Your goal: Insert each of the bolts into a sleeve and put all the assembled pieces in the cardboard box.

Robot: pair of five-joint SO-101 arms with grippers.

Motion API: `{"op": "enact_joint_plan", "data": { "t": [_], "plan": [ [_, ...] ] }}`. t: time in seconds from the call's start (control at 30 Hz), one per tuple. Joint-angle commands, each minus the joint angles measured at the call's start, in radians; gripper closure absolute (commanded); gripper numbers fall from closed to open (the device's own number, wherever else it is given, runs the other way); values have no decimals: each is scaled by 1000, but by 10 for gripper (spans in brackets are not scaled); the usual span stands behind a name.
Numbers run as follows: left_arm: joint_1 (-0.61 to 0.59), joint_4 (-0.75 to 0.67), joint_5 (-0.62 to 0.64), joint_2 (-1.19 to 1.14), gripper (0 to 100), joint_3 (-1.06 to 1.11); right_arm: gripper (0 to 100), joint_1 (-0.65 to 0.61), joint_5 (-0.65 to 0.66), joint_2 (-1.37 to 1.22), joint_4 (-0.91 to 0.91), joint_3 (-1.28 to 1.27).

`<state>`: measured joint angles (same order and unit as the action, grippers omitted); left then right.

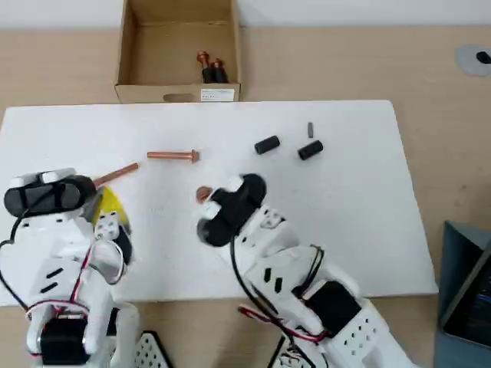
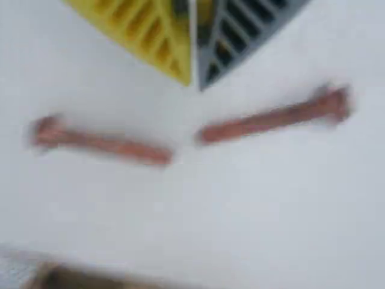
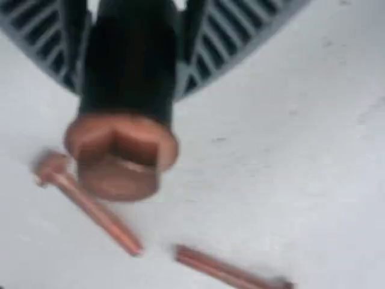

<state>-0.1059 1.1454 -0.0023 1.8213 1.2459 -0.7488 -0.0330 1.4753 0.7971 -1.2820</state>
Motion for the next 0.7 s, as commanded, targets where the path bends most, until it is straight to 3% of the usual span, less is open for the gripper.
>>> {"op": "enact_joint_plan", "data": {
  "t": [0.0, 0.3, 0.67],
  "plan": [
    [-60, 2, -15, 2, 998, 89, 989, 73, 0, 2, 46, 113],
    [-57, 2, -18, 2, 999, 315, 989, 200, -51, -54, 212, 300],
    [-64, -3, -20, 2, 998, 374, 989, 202, -55, -607, 206, 714]
  ]
}}
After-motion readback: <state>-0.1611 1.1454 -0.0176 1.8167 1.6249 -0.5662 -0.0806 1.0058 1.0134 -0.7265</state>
